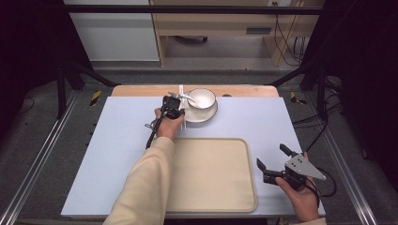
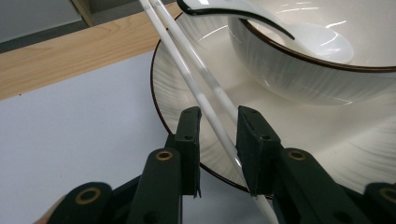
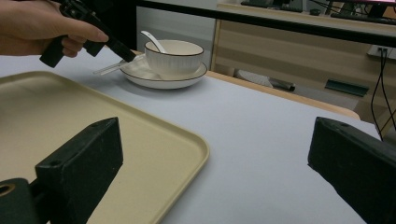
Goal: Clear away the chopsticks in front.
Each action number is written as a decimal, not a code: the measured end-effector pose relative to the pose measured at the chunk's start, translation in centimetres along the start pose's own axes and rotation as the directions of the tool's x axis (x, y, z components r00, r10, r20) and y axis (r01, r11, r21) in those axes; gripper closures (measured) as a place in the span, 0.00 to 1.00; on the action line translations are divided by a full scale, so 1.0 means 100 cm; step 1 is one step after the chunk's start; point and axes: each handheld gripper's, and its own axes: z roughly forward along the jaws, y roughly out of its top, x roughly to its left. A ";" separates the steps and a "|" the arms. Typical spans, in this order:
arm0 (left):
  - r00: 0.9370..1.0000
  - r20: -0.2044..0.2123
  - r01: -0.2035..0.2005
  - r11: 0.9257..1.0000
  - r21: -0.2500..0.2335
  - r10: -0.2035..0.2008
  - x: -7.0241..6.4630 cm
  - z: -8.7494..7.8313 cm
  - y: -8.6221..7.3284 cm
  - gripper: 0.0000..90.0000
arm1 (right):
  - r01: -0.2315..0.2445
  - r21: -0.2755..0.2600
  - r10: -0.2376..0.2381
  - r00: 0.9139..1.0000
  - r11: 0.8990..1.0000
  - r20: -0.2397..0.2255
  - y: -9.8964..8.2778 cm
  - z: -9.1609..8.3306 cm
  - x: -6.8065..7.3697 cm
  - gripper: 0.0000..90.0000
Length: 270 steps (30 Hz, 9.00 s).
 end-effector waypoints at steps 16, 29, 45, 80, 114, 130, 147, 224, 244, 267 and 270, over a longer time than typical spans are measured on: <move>0.992 -0.061 0.105 0.994 -0.024 -0.106 0.000 0.009 0.001 0.87 | -0.002 0.002 0.002 1.000 1.000 -0.014 0.000 0.001 0.001 0.04; 0.989 -0.077 0.126 0.992 -0.028 -0.128 0.003 0.008 0.002 0.94 | -0.003 0.003 0.003 1.000 1.000 -0.019 0.000 0.001 0.000 0.04; 0.987 -0.070 0.141 0.989 -0.040 -0.144 0.025 -0.034 0.012 0.94 | -0.012 0.000 0.012 1.000 1.000 -0.019 0.000 0.002 0.000 0.04; 0.962 -0.140 0.237 0.972 -0.011 -0.236 0.058 -0.133 -0.054 0.94 | -0.019 -0.015 0.018 0.998 1.000 -0.060 0.004 0.002 0.009 0.04; 0.940 -0.036 0.335 0.936 -0.112 -0.340 0.002 -0.202 -0.168 0.94 | 0.006 -0.015 -0.008 0.997 1.000 -0.073 0.005 0.007 0.012 0.04; 0.926 -0.055 0.365 0.924 -0.114 -0.372 -0.022 -0.215 -0.208 0.94 | 0.016 -0.009 -0.017 0.997 1.000 -0.079 0.006 0.009 0.014 0.04; 0.912 -0.063 0.398 0.913 -0.094 -0.404 -0.025 -0.201 -0.215 0.94 | 0.017 -0.005 -0.017 0.996 1.000 -0.091 0.005 0.009 0.015 0.04; 0.984 0.175 0.012 0.977 -0.212 0.026 0.025 -0.121 -0.027 0.21 | 0.059 0.023 -0.057 0.996 0.998 -0.069 0.003 0.011 0.014 0.03; 0.980 0.177 -0.078 0.995 -0.064 0.088 0.015 -0.053 0.000 0.47 | 0.075 0.029 -0.073 0.995 0.997 -0.062 0.004 0.015 0.017 0.04; 0.994 0.103 -0.051 0.998 0.025 0.049 -0.008 -0.005 0.001 0.69 | 0.068 0.026 -0.066 0.995 0.997 -0.072 0.005 0.012 0.017 0.04; 0.994 0.102 -0.050 0.998 0.028 0.047 -0.009 -0.003 0.000 0.73 | 0.068 0.028 -0.066 0.995 0.997 -0.074 0.005 0.013 0.017 0.04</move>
